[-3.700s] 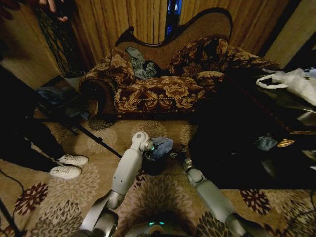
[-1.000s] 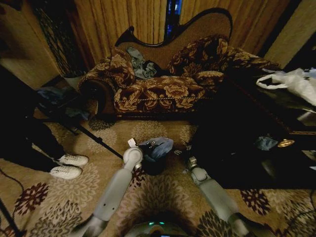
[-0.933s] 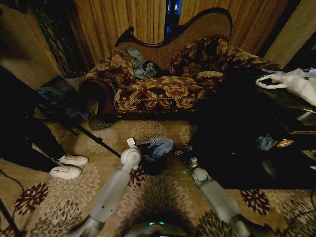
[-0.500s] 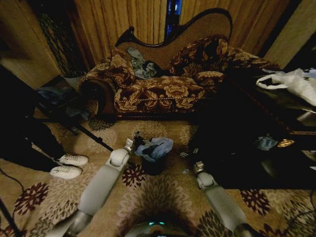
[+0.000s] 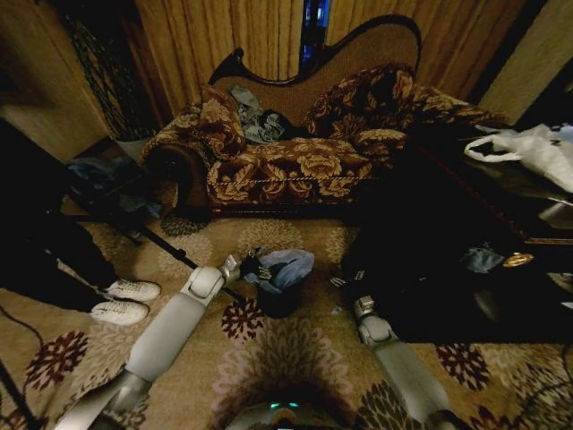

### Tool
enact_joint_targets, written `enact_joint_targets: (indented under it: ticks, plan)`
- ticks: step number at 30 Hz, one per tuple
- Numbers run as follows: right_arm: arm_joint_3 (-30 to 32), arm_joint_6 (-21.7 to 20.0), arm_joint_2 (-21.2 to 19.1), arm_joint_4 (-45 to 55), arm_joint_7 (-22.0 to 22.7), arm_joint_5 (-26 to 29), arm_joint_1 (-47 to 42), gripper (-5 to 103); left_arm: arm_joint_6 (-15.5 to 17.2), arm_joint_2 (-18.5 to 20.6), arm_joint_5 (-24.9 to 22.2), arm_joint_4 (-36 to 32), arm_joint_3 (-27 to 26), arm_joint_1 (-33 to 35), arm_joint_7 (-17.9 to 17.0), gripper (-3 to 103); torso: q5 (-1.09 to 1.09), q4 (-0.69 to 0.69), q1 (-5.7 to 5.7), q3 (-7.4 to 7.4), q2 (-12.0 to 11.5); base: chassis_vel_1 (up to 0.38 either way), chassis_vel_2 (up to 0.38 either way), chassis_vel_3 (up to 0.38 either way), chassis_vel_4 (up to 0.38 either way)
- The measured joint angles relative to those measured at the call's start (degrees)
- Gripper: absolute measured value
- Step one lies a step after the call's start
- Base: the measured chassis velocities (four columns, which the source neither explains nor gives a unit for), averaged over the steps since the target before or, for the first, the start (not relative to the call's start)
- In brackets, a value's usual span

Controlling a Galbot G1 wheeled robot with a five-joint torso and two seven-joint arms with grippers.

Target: Place a garbage bag over the trash bin.

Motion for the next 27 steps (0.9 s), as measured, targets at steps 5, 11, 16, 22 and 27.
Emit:
enact_joint_targets:
  ticks: [5, 11, 16, 22, 27]
  plan:
    - [0.0, 0.95, -0.63, -0.72, -0.41, -1.08, 0.2, 100, -1.15, -1.63, 0.03, 3.99, 1.53, -2.25, -0.65, 97, -0.01, -0.02, 0.0, 0.0, 0.0, 0.0, 0.0, 0.0, 0.0]
    - [0.1, 1.16, -0.66, -0.72, -0.42, -1.17, 0.25, 100, -0.95, -2.54, 0.18, 5.76, 2.43, -3.48, -0.89, 75, 0.0, -0.01, 0.0, 0.0, 0.0, 0.0, 0.0, 0.0, 0.0]
    - [0.14, 1.4, -0.56, -0.73, -0.45, -1.27, 0.28, 100, -0.74, -2.63, 1.0, 6.6, 2.56, -3.68, 0.52, 64, 0.0, 0.0, 0.0, 0.0, 0.0, 0.0, 0.0, 0.0, 0.0]
    - [0.46, 1.6, -0.77, -0.85, -0.58, -1.28, 0.46, 100, -0.36, -1.77, 1.79, 6.48, 2.4, -2.76, 2.79, 36, 0.0, 0.0, 0.0, 0.0, 0.0, 0.0, 0.0, 0.0, 0.0]
    - [0.6, 1.68, -1.0, -0.97, -0.67, -1.28, 0.26, 100, -0.25, -1.46, 1.87, 5.78, 2.24, -2.4, 2.61, 44, 0.0, 0.0, 0.0, 0.0, 0.0, 0.0, 0.0, 0.0, 0.0]
